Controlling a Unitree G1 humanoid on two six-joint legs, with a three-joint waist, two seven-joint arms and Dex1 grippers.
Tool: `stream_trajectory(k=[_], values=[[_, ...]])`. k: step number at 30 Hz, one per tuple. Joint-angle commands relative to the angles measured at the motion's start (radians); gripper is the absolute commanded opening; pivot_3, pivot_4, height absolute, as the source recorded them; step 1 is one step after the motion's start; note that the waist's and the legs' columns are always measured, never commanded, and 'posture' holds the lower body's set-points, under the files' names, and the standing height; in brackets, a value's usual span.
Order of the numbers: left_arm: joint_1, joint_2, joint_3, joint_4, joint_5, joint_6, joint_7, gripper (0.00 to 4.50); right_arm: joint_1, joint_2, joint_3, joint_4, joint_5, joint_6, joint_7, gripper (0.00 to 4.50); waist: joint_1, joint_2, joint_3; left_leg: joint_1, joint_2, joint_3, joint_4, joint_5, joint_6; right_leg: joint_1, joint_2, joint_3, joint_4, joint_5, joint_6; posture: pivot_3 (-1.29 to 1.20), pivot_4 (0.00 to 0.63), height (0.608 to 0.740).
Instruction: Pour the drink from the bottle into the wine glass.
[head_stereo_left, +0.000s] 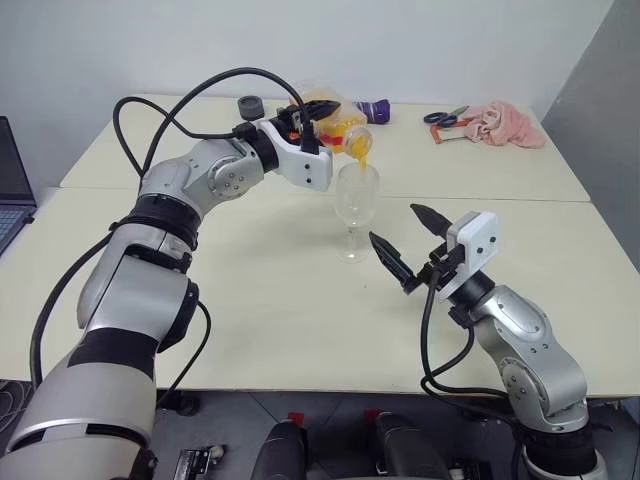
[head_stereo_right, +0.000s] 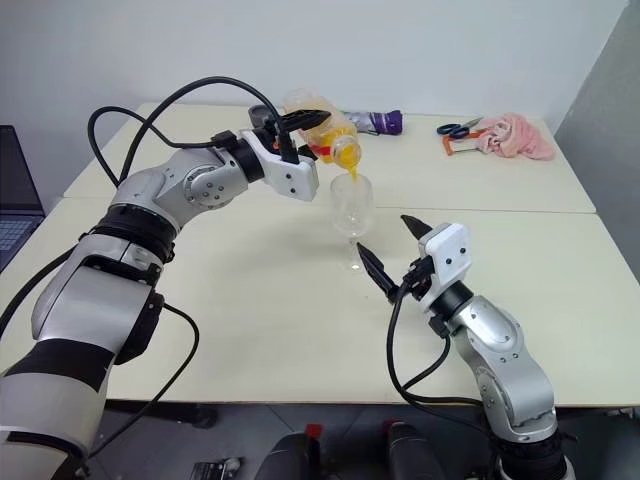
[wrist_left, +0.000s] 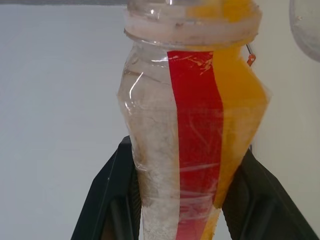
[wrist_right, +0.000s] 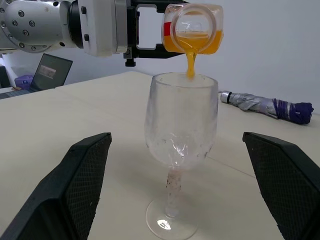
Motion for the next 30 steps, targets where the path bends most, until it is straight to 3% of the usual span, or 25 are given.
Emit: stream_trajectory(k=[1, 30], values=[[-0.058, 0.023, -0.002, -0.004, 0.013, -0.005, 0.050, 1.69, -0.012, 0.001, -0.014, -0.057, 0.011, -0.002, -0.006, 4.50, 0.000, 0.000, 0.000, 0.000, 0.000, 0.000, 0.000, 0.000, 0.000, 0.000, 0.000, 0.000, 0.000, 0.000, 0.000, 0.00, 0.150, 0.740], [-0.112, 0.028, -0.061, 0.075, 0.059, 0.013, 0.153, 1.69, 0.043, 0.027, 0.072, -0.093, -0.045, -0.018, -0.034, 4.50, 0.000, 0.000, 0.000, 0.000, 0.000, 0.000, 0.000, 0.000, 0.000, 0.000, 0.000, 0.000, 0.000, 0.000, 0.000, 0.00, 0.150, 0.740]])
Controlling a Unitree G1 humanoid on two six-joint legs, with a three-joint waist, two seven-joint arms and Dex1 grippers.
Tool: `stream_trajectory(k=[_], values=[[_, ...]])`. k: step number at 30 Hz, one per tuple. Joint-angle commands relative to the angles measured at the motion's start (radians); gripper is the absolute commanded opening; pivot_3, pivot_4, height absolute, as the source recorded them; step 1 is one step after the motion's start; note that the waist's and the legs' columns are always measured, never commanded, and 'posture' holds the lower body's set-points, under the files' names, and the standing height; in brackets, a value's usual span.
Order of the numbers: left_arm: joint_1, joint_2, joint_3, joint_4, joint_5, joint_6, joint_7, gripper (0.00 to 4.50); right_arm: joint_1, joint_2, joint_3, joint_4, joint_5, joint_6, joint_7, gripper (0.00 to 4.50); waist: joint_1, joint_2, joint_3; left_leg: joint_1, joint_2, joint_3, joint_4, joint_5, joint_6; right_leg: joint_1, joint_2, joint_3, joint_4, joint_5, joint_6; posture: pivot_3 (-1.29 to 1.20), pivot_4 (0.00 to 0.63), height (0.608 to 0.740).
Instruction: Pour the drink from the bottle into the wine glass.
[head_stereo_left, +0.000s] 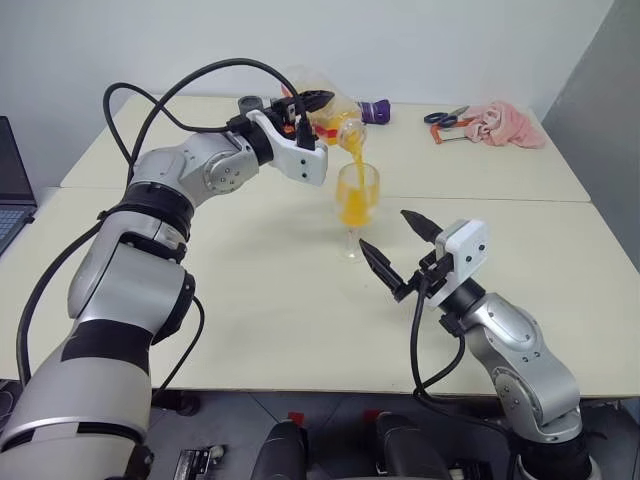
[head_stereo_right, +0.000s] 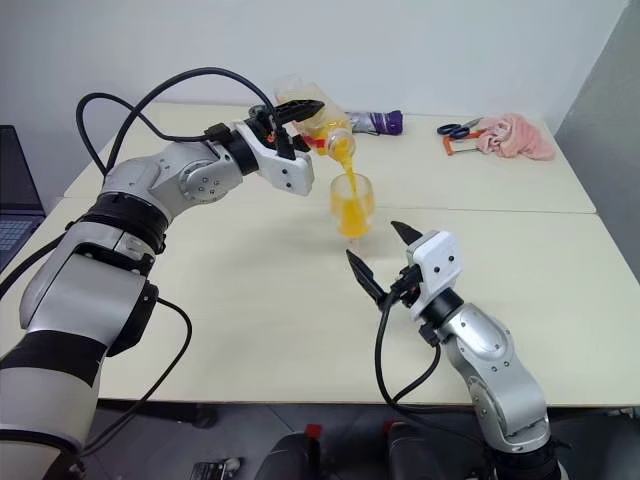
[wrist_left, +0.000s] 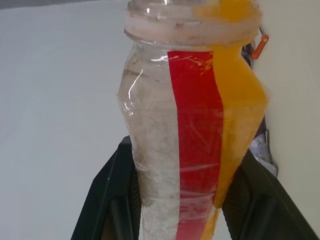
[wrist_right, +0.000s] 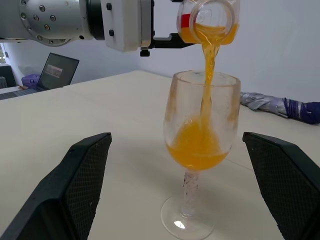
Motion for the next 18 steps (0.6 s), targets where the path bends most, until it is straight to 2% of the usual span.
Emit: stream_trajectory(k=[1, 18], values=[[-0.053, 0.010, 0.005, -0.002, -0.004, 0.006, 0.032, 1.69, 0.004, 0.008, 0.009, -0.052, -0.010, -0.021, -0.009, 4.50, 0.000, 0.000, 0.000, 0.000, 0.000, 0.000, 0.000, 0.000, 0.000, 0.000, 0.000, 0.000, 0.000, 0.000, 0.000, 0.00, 0.150, 0.740], [-0.081, 0.007, -0.009, 0.020, 0.016, 0.010, 0.058, 1.69, 0.019, 0.029, 0.026, -0.060, -0.014, -0.015, -0.022, 4.50, 0.000, 0.000, 0.000, 0.000, 0.000, 0.000, 0.000, 0.000, 0.000, 0.000, 0.000, 0.000, 0.000, 0.000, 0.000, 0.00, 0.150, 0.740]])
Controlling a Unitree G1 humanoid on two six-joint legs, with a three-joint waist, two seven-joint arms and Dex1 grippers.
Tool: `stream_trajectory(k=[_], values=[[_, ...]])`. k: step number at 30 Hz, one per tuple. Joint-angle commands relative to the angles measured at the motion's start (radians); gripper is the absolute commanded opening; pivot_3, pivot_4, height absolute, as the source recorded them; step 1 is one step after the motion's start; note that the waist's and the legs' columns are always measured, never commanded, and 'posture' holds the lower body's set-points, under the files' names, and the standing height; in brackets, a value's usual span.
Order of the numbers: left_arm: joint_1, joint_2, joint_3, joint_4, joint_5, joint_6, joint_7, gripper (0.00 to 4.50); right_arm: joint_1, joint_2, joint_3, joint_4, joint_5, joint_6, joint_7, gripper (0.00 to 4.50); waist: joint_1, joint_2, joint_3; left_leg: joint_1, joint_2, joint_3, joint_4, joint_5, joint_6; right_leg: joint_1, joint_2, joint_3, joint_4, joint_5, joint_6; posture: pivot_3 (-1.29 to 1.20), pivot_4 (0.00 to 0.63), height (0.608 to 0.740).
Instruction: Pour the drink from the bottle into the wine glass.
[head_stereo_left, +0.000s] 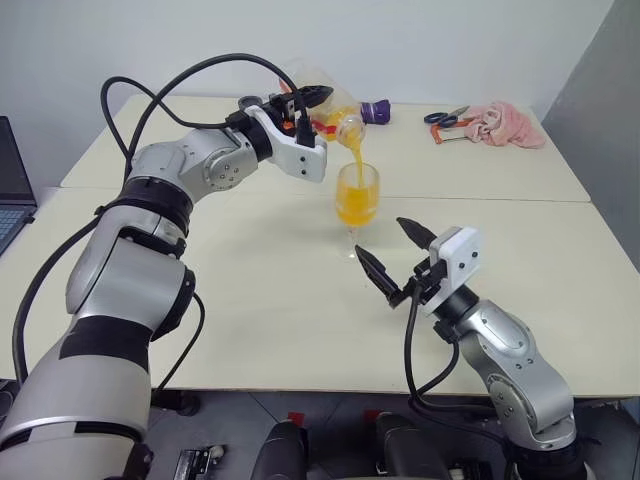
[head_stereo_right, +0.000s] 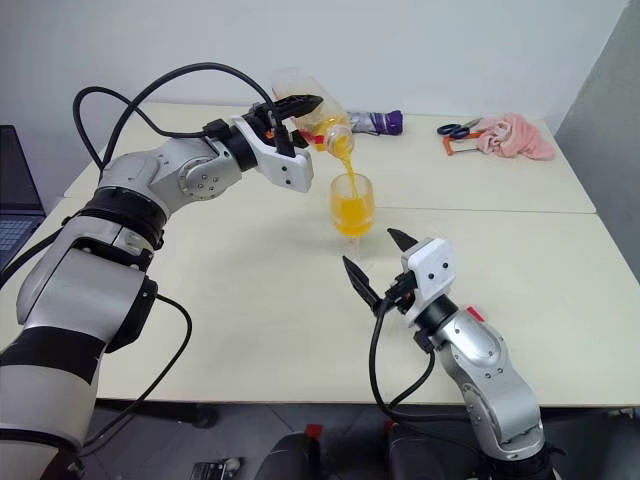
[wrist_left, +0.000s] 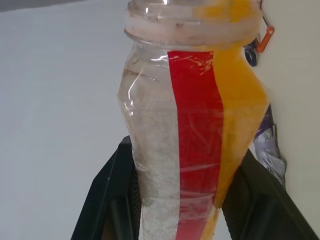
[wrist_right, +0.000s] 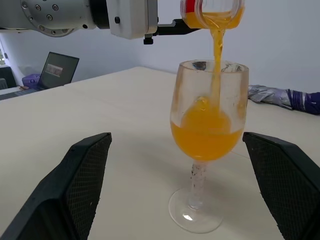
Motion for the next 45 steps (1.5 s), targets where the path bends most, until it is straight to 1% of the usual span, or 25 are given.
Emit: stream_trajectory(k=[1, 15, 30, 36, 42, 45], values=[[-0.053, 0.008, 0.004, -0.005, -0.006, 0.006, 0.025, 1.69, 0.001, 0.004, 0.001, -0.058, -0.002, -0.014, -0.004, 4.50, 0.000, 0.000, 0.000, 0.000, 0.000, 0.000, 0.000, 0.000, 0.000, 0.000, 0.000, 0.000, 0.000, 0.000, 0.000, 0.00, 0.150, 0.740], [-0.062, 0.006, -0.009, 0.001, -0.008, 0.004, 0.031, 1.69, 0.002, 0.010, 0.012, -0.055, 0.001, -0.011, -0.008, 4.50, 0.000, 0.000, 0.000, 0.000, 0.000, 0.000, 0.000, 0.000, 0.000, 0.000, 0.000, 0.000, 0.000, 0.000, 0.000, 0.00, 0.150, 0.740], [-0.049, -0.005, 0.004, 0.006, -0.031, 0.003, 0.013, 1.69, 0.006, 0.004, 0.010, -0.059, 0.002, -0.008, -0.002, 4.50, 0.000, 0.000, 0.000, 0.000, 0.000, 0.000, 0.000, 0.000, 0.000, 0.000, 0.000, 0.000, 0.000, 0.000, 0.000, 0.00, 0.150, 0.740], [-0.035, -0.021, 0.034, 0.020, -0.092, 0.006, -0.042, 1.69, 0.002, 0.004, 0.009, -0.057, 0.000, -0.009, -0.002, 4.50, 0.000, 0.000, 0.000, 0.000, 0.000, 0.000, 0.001, 0.000, 0.000, 0.000, 0.000, 0.000, 0.000, 0.000, 0.000, 0.00, 0.150, 0.740], [-0.010, -0.046, 0.096, 0.022, -0.212, -0.001, -0.164, 1.69, -0.004, 0.003, 0.009, -0.049, -0.016, -0.023, -0.003, 4.50, 0.000, 0.000, 0.000, 0.000, 0.000, 0.000, 0.001, 0.000, 0.000, 0.000, 0.000, 0.000, 0.001, 0.000, 0.000, 0.00, 0.150, 0.740], [0.002, -0.051, 0.110, 0.011, -0.243, -0.006, -0.212, 1.69, -0.003, 0.005, 0.009, -0.047, -0.020, -0.025, 0.000, 4.50, 0.000, 0.000, 0.000, 0.000, 0.000, 0.000, 0.001, 0.000, 0.000, 0.000, 0.000, 0.000, 0.001, 0.000, 0.000, 0.00, 0.150, 0.740]])
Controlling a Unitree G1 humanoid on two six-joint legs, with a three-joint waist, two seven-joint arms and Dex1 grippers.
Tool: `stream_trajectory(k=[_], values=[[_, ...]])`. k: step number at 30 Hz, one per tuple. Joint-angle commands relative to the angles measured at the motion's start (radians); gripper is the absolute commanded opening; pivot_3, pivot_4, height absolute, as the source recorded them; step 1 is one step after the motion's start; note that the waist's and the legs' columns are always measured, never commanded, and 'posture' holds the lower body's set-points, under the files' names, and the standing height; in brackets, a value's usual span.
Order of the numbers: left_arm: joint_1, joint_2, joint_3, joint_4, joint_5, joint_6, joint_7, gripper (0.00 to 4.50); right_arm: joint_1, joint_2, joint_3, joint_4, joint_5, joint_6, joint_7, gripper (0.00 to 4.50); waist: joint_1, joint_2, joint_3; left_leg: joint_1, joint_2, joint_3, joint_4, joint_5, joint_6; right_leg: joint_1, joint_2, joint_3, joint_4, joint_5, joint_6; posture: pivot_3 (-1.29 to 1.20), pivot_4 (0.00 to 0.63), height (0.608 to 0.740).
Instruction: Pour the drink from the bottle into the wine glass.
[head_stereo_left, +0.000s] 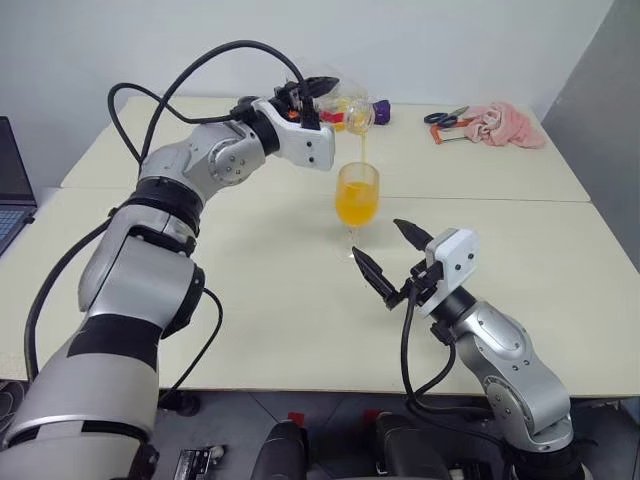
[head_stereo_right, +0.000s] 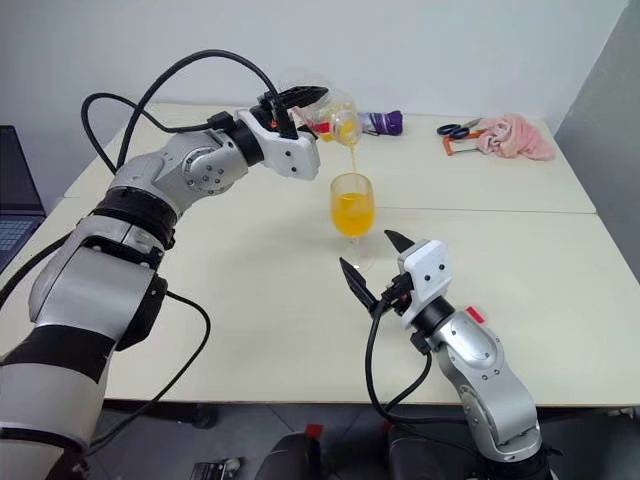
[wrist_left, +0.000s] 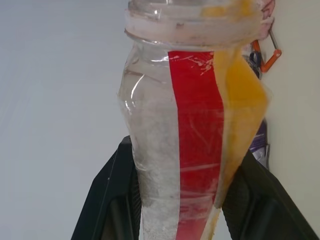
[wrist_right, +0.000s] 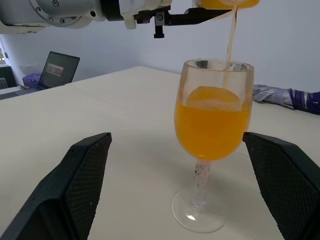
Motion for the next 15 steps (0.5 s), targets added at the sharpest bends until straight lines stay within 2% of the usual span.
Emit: stream_trajectory(k=[1, 3, 6, 9, 15], values=[[0.009, -0.008, 0.057, -0.018, -0.084, -0.005, -0.070, 1.69, -0.006, -0.002, -0.003, -0.043, -0.004, -0.027, 0.005, 4.50, 0.000, 0.000, 0.000, 0.000, 0.000, 0.000, 0.000, 0.000, 0.000, 0.000, 0.000, 0.000, 0.000, 0.000, 0.000, 0.00, 0.150, 0.740], [0.040, -0.045, 0.128, -0.019, -0.206, 0.010, -0.190, 1.69, -0.010, -0.003, -0.004, -0.038, -0.009, -0.033, 0.007, 4.50, 0.000, 0.000, 0.000, 0.000, 0.000, 0.000, 0.000, 0.000, 0.000, 0.000, 0.000, 0.000, 0.000, 0.000, 0.000, 0.00, 0.150, 0.740], [0.070, -0.066, 0.176, -0.039, -0.286, 0.025, -0.290, 1.69, -0.013, -0.006, -0.003, -0.032, -0.015, -0.042, 0.012, 4.50, 0.000, 0.000, 0.000, 0.000, 0.000, 0.000, 0.001, 0.000, 0.000, 0.000, 0.000, 0.000, 0.000, 0.000, 0.000, 0.00, 0.150, 0.740], [0.122, -0.104, 0.265, -0.077, -0.438, 0.099, -0.439, 1.69, -0.024, -0.013, 0.004, -0.014, -0.031, -0.065, 0.024, 4.50, -0.001, 0.000, 0.000, 0.000, 0.000, 0.000, 0.001, 0.000, 0.000, 0.000, 0.000, 0.000, 0.001, 0.000, 0.000, 0.00, 0.150, 0.740], [0.231, -0.069, 0.416, -0.205, -0.612, 0.353, -0.532, 1.69, -0.063, -0.066, -0.006, 0.006, 0.024, -0.047, 0.133, 4.50, -0.016, 0.000, 0.000, 0.001, 0.001, 0.000, 0.001, 0.000, 0.000, 0.000, 0.001, 0.000, 0.002, 0.000, 0.000, 0.00, 0.150, 0.740]])
